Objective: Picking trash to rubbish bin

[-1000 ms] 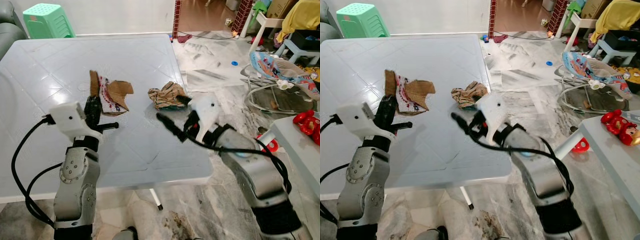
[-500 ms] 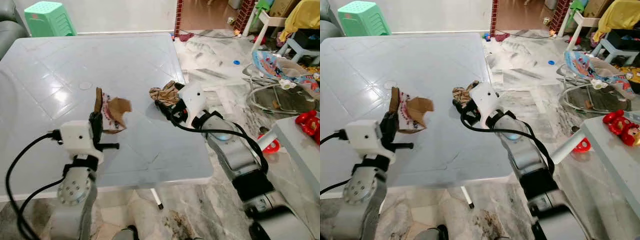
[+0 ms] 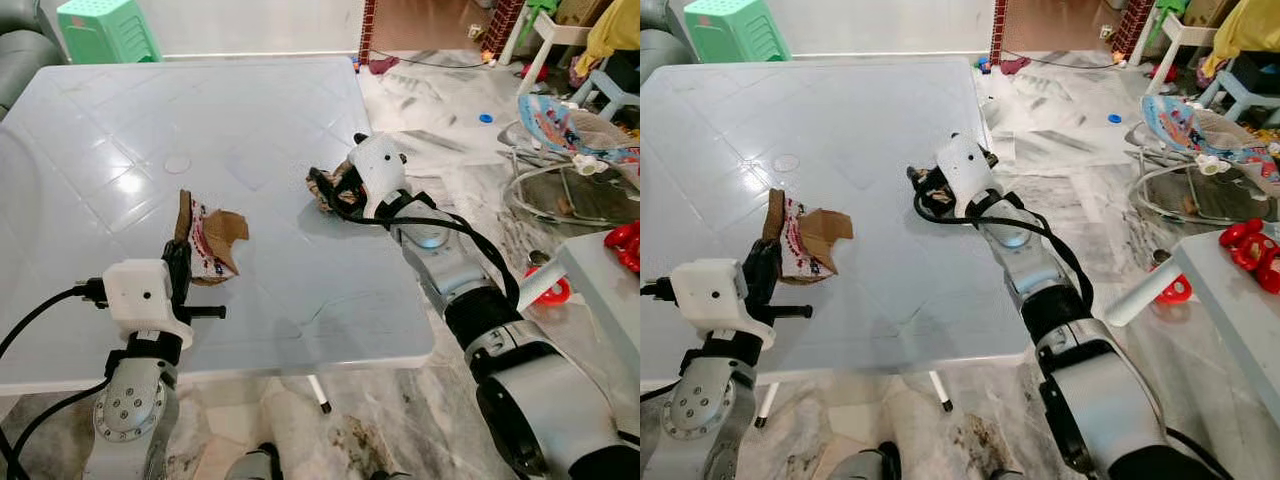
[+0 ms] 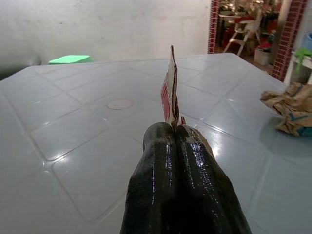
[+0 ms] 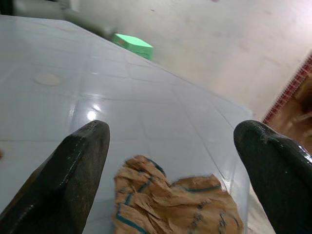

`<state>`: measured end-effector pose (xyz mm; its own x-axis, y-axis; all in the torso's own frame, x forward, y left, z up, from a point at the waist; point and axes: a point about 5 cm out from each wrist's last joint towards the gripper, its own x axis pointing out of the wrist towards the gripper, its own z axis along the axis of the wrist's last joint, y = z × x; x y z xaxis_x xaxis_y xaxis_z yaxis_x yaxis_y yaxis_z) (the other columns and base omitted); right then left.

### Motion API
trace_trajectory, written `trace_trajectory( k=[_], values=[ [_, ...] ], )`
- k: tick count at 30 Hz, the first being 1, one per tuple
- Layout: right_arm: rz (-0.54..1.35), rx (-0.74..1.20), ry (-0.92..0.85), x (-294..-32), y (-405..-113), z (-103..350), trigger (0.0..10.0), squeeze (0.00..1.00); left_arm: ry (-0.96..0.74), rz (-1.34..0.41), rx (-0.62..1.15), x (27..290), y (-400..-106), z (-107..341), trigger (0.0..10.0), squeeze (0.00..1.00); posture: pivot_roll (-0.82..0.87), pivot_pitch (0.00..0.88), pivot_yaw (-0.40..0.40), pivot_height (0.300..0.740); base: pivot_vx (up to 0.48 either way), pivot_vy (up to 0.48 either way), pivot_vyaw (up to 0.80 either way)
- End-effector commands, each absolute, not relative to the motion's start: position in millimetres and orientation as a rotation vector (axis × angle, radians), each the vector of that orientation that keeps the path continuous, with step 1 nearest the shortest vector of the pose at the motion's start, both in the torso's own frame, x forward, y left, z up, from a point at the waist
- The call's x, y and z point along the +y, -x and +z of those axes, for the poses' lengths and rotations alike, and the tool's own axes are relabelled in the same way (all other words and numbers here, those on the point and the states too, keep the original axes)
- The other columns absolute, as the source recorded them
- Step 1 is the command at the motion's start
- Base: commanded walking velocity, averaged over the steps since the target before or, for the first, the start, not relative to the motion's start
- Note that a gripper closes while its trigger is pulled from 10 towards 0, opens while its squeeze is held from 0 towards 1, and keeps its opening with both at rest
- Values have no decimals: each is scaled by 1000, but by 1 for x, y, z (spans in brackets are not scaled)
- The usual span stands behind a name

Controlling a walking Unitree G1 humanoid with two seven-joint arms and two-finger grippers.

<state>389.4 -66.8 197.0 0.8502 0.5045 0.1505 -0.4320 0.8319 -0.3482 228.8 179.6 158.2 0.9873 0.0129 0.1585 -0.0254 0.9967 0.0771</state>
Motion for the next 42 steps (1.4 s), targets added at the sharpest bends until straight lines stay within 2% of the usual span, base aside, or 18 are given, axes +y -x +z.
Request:
trace_trajectory(
  k=[1,4,10,18,28,29,30,42],
  values=[
    [458,-245,296,-72,-393,199,10000,0,-86,1,-161,178,-225,161,0,0,188,181,-2,740,0,0,0],
    [393,-171,319,-78,-396,186,10000,0,-103,-24,-156,180,-224,163,0,0,200,181,5,740,0,0,0],
    [411,-60,306,-77,-393,164,10000,0,-94,-121,-153,170,-224,164,0,0,200,185,-1,740,0,0,0],
    [458,-8,286,-70,-387,148,10000,0,-79,-197,-150,157,-221,165,0,0,205,189,-3,740,0,0,0],
    [513,53,249,-56,-379,133,10000,0,-70,-201,-142,158,-220,164,0,0,211,193,-12,740,0,0,0],
    [513,54,247,-56,-379,133,4706,0,-70,-201,-142,158,-220,164,0,0,211,193,-12,740,0,0,0],
    [514,57,244,-55,-378,132,0,0,-69,-202,-142,158,-220,164,0,0,211,193,-12,740,0,0,0],
    [487,44,242,-55,-378,132,0,0,-64,-201,-142,155,-219,164,0,0,211,196,-25,740,0,0,0]
  ],
)
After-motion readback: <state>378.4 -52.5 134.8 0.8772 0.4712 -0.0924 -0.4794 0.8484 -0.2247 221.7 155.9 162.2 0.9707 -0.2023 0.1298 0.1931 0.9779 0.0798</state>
